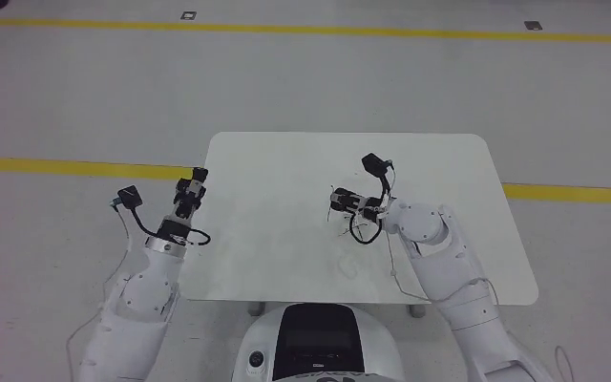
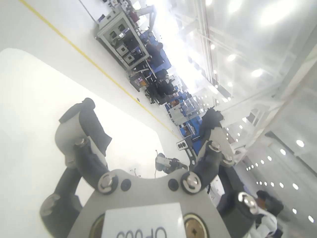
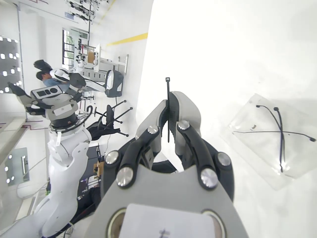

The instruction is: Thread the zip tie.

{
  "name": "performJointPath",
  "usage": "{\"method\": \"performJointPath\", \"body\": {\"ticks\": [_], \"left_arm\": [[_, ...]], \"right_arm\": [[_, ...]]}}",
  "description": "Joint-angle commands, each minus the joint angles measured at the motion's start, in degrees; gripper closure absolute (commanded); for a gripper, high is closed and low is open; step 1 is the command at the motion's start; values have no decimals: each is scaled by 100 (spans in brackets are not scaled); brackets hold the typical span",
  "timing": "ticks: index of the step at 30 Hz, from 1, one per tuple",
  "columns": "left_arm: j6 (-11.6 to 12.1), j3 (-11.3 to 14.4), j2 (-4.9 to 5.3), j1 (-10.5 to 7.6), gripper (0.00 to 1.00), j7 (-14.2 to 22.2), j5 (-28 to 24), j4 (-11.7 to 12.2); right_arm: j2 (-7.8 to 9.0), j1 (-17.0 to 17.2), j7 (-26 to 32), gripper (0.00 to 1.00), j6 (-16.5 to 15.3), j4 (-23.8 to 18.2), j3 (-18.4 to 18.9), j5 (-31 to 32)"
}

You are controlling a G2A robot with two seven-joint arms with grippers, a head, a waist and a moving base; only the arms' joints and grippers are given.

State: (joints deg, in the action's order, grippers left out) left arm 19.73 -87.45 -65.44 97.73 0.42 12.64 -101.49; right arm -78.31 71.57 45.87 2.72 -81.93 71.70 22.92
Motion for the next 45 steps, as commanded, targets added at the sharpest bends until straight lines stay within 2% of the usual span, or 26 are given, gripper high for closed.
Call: {"method": "performJointPath", "body": {"ticks": [1, 3, 5, 12, 14, 16, 17, 19, 23, 26, 27, 30, 31, 45], "left_arm": [[-25, 139, 4, -12, 0, -135, 657, -68], [-25, 279, 15, -33, 0, -191, 974, -89], [-25, 314, 30, -65, 0, -237, 1223, -32], [-25, 335, 28, -87, 0, -198, 1166, -45], [-25, 317, 64, -154, 0, -113, 1733, -76], [-25, 468, 98, -182, 0, -60, 1954, -207], [-25, 538, 130, -213, 0, -2, 1969, -226], [-25, 581, 200, -315, 0, 64, 2342, -95], [-25, 940, 352, -586, 0, 117, 2733, 212], [-25, 1252, 510, -813, 0, 103, 2960, 409], [-25, 1395, 578, -892, 0, 52, 2987, 474], [-25, 1927, 770, -1040, 0, 60, 3148, 447], [-25, 2159, 871, -1101, 0, 157, 3112, 510], [-25, 2159, 871, -1101, 0, 157, 3112, 510]], "right_arm": [[-11, -19, -116, 100, 50, 52, -10, -183], [-25, -27, -259, 100, 85, 95, -6, -437], [-30, -36, -319, 100, 101, 105, 5, -540], [-30, -36, -319, 100, 101, 105, 5, -540], [-33, 7, -421, 100, 103, 102, -7, -557], [-42, 59, -549, 100, 147, 84, -38, -675], [-47, 71, -620, 100, 170, 86, -50, -749], [-54, 70, -704, 100, 201, 110, -75, -841], [-67, 22, -853, 100, 324, 194, -133, -977], [-81, 4, -1001, 100, 402, 213, -146, -1164], [-83, -3, -1043, 100, 425, 218, -161, -1188], [-97, -37, -1047, 100, 447, 282, -224, -1346], [-104, -72, -1022, 100, 453, 340, -266, -1395], [-105, -83, -1024, 100, 451, 354, -276, -1397]]}}
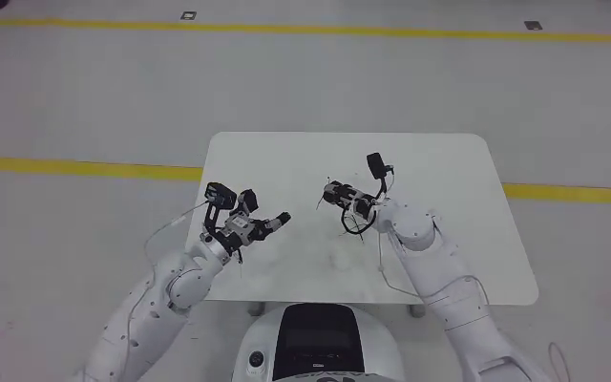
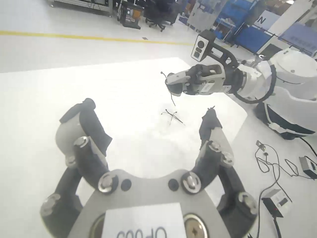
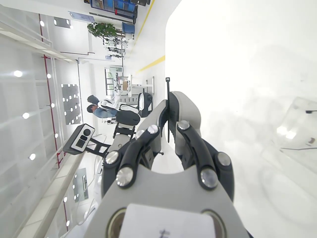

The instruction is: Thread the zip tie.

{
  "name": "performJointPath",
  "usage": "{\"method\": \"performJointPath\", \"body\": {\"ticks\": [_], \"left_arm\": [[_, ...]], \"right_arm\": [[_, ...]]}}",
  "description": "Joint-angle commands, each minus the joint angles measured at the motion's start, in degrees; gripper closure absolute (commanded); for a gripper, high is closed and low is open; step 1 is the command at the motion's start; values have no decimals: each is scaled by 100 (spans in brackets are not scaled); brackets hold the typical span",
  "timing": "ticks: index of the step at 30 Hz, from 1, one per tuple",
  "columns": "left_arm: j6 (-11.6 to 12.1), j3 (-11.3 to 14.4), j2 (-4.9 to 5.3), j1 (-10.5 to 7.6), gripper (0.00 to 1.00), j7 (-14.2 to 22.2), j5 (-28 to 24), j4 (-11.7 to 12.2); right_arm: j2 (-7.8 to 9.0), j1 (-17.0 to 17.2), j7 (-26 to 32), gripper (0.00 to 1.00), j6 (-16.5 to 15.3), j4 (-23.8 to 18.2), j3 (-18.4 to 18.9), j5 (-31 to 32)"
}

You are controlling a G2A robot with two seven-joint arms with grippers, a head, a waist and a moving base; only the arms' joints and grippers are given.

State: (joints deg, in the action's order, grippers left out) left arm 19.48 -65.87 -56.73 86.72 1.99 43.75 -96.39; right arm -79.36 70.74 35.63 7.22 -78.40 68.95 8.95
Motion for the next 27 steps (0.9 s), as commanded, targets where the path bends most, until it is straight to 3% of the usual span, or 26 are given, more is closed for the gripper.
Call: {"method": "performJointPath", "body": {"ticks": [1, 22, 25, 27], "left_arm": [[0, 0, 0, 0, 0, 0, 0, 0], [-1, 6, -2, -1, 0, -8, 0, -11], [0, 219, -16, -30, 0, -21, 311, -154], [0, 435, -18, -96, 0, -120, 417, -122]], "right_arm": [[0, 0, 0, 100, 0, 0, 0, 0], [0, 0, 0, 100, 0, 0, 0, 0], [-6, 93, -168, 100, -62, -36, 45, -194], [-4, 166, -253, 100, -114, -93, 80, -336]]}}
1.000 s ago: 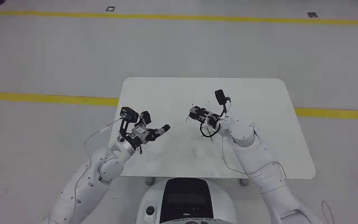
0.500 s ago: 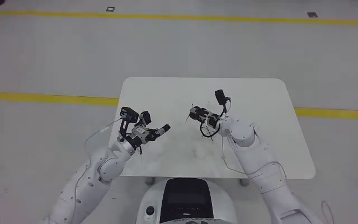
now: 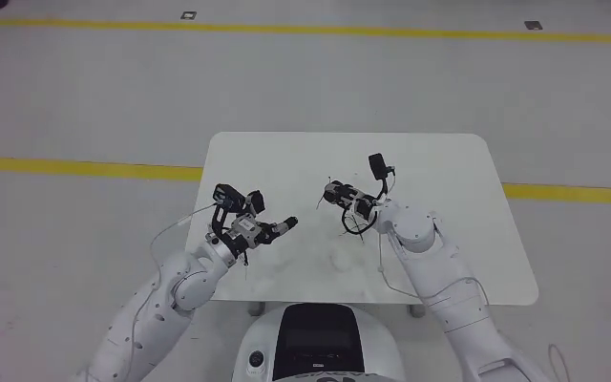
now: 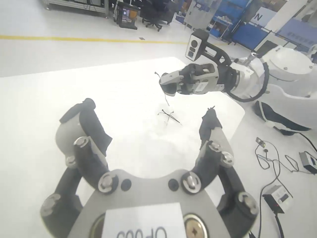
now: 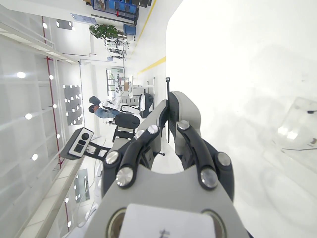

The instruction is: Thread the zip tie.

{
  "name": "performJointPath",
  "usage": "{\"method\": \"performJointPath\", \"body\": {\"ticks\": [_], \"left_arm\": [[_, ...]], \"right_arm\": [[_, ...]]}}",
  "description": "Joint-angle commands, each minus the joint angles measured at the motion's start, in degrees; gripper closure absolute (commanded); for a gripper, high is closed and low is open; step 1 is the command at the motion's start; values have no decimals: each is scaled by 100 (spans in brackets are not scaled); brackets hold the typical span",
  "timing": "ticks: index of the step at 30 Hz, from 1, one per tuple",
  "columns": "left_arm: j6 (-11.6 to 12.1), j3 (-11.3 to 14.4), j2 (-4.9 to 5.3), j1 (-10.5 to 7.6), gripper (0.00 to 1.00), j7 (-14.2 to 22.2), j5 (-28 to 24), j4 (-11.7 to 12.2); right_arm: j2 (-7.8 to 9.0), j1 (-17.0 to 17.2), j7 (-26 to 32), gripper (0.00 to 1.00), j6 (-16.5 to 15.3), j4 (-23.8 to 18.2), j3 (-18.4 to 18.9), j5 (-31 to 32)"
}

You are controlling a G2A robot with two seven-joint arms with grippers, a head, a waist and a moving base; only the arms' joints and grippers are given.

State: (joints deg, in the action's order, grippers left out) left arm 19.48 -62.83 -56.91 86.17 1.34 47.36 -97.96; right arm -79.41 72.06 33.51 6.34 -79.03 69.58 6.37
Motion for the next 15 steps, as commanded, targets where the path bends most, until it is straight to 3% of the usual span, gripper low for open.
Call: {"method": "performJointPath", "body": {"ticks": [1, 5, 8, 10, 15], "left_arm": [[0, 250, 3, -91, 0, -82, 86, 66], [0, 816, 23, -457, 0, -349, -166, 402], [0, 1310, 61, -850, 0, -758, -75, 734], [0, 1523, 87, -1113, 0, -1177, -107, 1135], [0, 1523, 87, -1113, 0, -1177, -107, 1135]], "right_arm": [[3, 63, -79, 100, -39, -50, 30, -132], [-7, 161, -329, 100, -44, -128, 36, -336], [-19, 206, -521, 100, -12, -180, 5, -445], [-22, 226, -671, 100, 12, -212, -10, -438], [-22, 226, -671, 100, 12, -212, -10, -438]]}}
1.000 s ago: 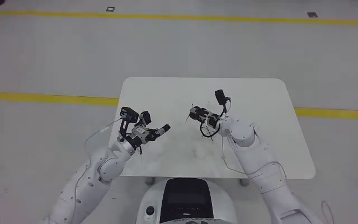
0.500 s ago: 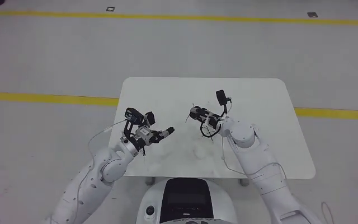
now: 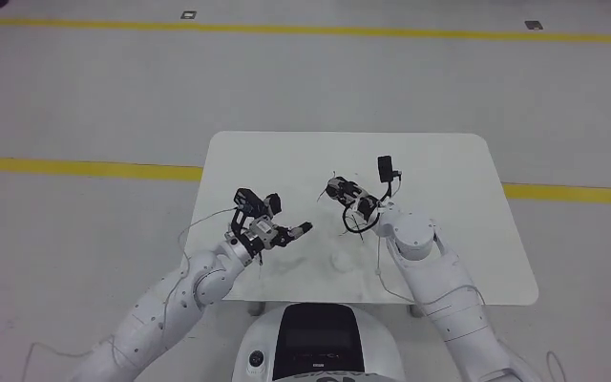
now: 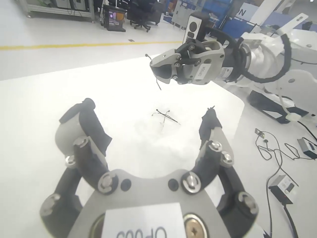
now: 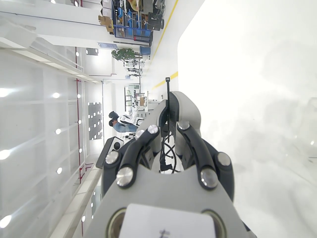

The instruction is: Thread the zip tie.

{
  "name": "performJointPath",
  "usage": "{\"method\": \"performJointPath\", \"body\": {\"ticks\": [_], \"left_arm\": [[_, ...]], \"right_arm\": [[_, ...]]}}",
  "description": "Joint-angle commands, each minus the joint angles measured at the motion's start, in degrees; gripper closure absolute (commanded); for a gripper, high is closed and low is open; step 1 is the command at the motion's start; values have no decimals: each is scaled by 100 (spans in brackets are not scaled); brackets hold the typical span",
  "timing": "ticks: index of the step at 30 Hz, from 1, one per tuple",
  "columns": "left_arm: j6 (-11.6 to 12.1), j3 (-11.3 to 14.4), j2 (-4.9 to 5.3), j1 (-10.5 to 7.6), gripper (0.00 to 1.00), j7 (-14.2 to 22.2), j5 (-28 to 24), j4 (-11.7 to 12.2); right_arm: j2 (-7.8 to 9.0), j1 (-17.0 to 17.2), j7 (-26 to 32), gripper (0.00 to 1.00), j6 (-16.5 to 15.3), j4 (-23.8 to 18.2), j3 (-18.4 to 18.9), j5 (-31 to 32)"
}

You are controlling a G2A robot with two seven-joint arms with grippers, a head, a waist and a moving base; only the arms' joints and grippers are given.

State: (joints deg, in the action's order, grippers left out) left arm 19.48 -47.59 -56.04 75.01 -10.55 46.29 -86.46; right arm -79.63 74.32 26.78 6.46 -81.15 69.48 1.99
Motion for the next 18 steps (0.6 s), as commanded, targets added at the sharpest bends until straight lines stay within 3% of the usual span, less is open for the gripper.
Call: {"method": "performJointPath", "body": {"ticks": [1, 7, 13, 18], "left_arm": [[0, -2, 0, 3, 0, 12, 0, -14], [0, 59, -17, -83, 0, 114, 60, 78], [0, 351, 47, -366, 0, -63, 299, 301], [0, 700, 42, -640, 0, -346, 295, 514]], "right_arm": [[0, 0, 2, 100, -1, 1, 0, -1], [0, 0, 2, 100, -1, 1, 0, -1], [0, 43, -90, 100, -41, -29, -12, -10], [2, 61, -154, 100, -61, -34, -28, -90]]}}
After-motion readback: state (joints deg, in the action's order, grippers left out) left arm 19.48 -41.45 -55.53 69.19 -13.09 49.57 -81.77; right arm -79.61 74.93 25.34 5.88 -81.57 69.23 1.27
